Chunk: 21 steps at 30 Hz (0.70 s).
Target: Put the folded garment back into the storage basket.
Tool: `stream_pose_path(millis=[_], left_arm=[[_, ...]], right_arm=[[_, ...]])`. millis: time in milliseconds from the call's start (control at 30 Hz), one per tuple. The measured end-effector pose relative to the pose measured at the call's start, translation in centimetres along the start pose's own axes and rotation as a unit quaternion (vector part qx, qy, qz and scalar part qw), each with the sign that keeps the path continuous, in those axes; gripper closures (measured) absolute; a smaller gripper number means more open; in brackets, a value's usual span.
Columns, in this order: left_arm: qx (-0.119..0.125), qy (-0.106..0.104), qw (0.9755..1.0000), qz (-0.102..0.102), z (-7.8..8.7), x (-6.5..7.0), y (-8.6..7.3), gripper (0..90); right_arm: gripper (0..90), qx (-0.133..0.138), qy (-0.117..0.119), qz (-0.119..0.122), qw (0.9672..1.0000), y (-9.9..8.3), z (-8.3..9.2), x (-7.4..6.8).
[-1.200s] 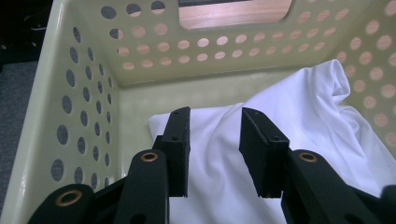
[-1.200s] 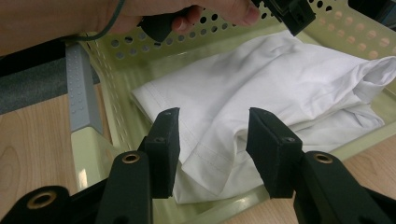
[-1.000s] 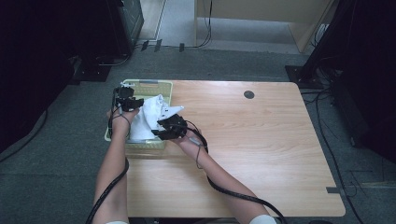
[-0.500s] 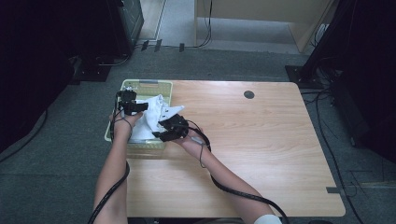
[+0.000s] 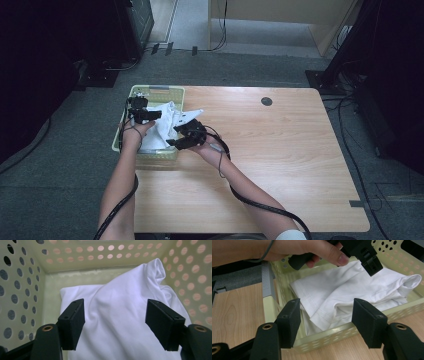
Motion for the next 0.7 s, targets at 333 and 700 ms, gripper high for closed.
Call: stream_pose_path(millis=[333, 700], left_arm=[[-0.002, -0.006, 1.0, -0.006, 0.3, 0.7, -0.1, 30.2], [-0.004, -0.015, 0.9998, -0.007, 0.9, 1.5, -0.1, 28.9]], right_arm=[[39.9, -0.005, -0.007, -0.001, 1.0, -0.5, 0.9, 0.6], [35.9, -0.004, 0.008, -0.016, 0.9998, -1.2, 1.5, 1.3]])
Point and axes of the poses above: each handheld gripper's, and its own axes: z roughly backward along the jaws, y roughly out of its top, x roughly to its right, the point moved 4 cm from there along -z, roughly forward along the jaws, and after that the axes turned 1 degree about -x, right-handed, at the moved point
